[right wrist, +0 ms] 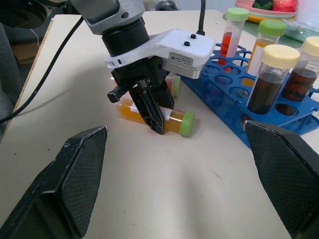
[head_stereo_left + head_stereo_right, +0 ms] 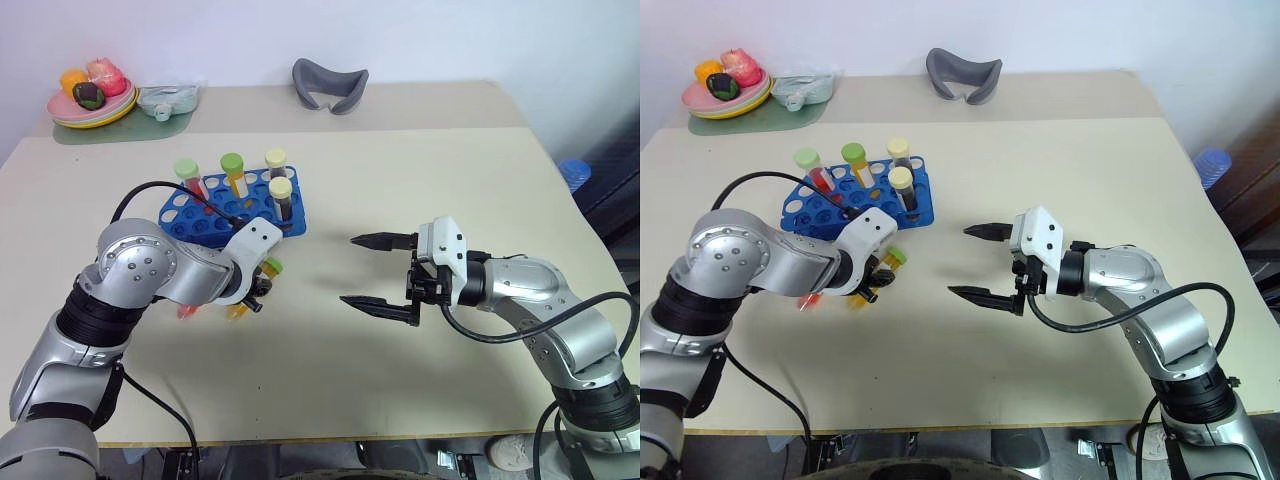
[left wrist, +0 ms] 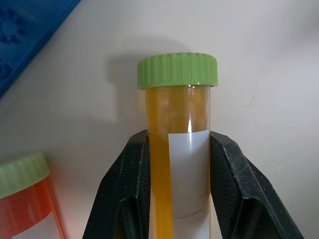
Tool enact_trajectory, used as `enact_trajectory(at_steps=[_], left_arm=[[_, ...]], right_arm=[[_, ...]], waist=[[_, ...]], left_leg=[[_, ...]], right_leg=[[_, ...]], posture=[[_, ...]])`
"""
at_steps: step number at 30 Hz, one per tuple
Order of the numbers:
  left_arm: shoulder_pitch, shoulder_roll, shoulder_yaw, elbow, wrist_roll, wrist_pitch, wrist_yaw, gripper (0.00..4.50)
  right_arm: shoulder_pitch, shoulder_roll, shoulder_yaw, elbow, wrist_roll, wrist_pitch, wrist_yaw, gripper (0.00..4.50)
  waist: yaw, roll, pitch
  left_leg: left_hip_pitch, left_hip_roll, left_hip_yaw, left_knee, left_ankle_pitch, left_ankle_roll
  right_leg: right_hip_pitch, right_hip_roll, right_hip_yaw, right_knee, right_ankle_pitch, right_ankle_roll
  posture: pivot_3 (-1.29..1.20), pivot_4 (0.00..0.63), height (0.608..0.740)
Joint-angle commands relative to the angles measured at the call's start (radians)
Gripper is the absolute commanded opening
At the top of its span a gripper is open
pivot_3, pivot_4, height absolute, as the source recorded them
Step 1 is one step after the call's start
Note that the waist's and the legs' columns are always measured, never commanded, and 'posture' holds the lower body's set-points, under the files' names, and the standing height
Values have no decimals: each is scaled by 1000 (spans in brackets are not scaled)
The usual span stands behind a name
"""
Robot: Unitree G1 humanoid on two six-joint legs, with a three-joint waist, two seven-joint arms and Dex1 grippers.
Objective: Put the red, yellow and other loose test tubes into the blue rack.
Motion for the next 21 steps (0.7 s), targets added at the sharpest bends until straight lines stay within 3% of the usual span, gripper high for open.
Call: enact_trajectory(at_steps=[1, 6, 11, 14, 17, 19, 21], left_arm=[[-12, 14, -7, -13, 28, 9, 16, 1327], [13, 23, 11, -25, 52, 9, 4, 880], [77, 55, 66, -129, 143, -31, -101, 879], [198, 156, 71, -289, 353, -312, -323, 879], [429, 193, 173, -347, 566, -718, -589, 879], [542, 152, 255, -336, 654, -903, -666, 879], [610, 53, 359, -303, 654, -1049, -725, 879]], right_arm=[[-10, 4, -1, -31, 8, -10, 3, 4500], [-21, 8, 7, -26, 5, -9, 2, 4500], [-25, 8, 13, -25, 5, -10, 0, 4500], [-22, 10, 13, -28, 6, -8, -3, 4500], [-17, 13, 14, -29, 7, -7, -7, 4500], [-14, 15, 15, -29, 8, -6, -9, 4500], [-14, 20, 16, -28, 10, -5, -12, 4500]], waist=[[0, 0, 0], [0, 0, 0], [-6, 0, 0], [-7, 0, 0], [2, 0, 0], [11, 0, 0], [22, 1, 0]], left_leg=[[0, 0, 0, 0, 0, 0], [0, 0, 0, 0, 0, 0], [0, 0, 0, 0, 0, 0], [0, 0, 0, -1, 1, -1], [1, 0, 2, -2, 4, -7], [0, 0, 2, -3, 4, -7], [1, 0, 2, -3, 2, -4]], right_leg=[[0, 0, 0, 0, 0, 0], [0, 0, 0, 0, 0, 0], [0, 0, 0, 0, 0, 0], [-1, 1, 0, 0, 0, 0], [-1, 0, 1, -1, 0, -1], [0, 0, 1, -4, 0, -1], [1, -1, 1, -7, 0, -1]], posture=[[0, 150, 740], [0, 150, 740], [0, 150, 740], [0, 150, 740], [0, 150, 740], [0, 150, 740], [0, 150, 740]])
